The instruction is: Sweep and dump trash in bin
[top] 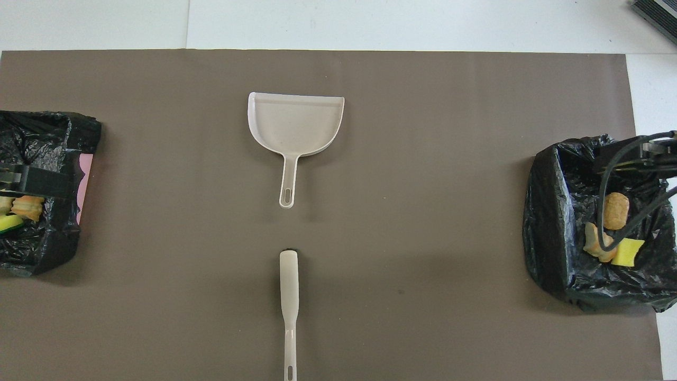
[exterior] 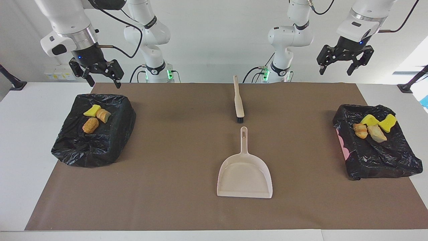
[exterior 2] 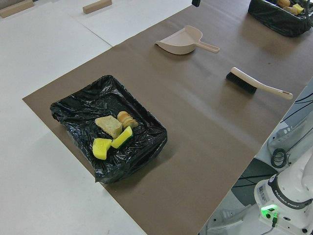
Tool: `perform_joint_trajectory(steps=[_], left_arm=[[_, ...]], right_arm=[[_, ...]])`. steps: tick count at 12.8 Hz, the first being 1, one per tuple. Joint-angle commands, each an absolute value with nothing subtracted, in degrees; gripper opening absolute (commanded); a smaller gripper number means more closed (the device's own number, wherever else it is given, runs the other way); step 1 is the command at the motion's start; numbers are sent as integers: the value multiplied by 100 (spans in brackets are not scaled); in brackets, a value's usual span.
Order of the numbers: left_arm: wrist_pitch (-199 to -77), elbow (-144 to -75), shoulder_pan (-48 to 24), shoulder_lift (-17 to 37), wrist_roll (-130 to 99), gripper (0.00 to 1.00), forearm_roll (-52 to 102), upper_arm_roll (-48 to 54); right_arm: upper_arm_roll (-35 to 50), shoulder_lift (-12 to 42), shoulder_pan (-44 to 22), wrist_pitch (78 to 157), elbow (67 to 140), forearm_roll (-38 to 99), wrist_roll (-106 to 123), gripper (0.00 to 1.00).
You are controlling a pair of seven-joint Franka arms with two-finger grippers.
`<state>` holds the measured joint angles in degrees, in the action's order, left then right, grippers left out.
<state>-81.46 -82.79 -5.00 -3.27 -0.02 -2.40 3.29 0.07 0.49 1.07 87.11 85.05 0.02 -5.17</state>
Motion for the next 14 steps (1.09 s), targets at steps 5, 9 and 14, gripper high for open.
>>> perform_joint_trajectory(steps=[5, 9, 14], left_arm=[[-7998, -8226, -404, -352, 88, 100, -88, 325], [-8007, -8253, -413, -334, 88, 100, 0, 247], [-8024, -8297, -422, -352, 88, 100, -9, 202]], right_arm=[[18, 53, 132, 8701, 8473, 105, -606, 100], [18, 53, 132, 8692, 8473, 105, -606, 100], [18, 53, 141, 8701, 8473, 105, -606, 100]])
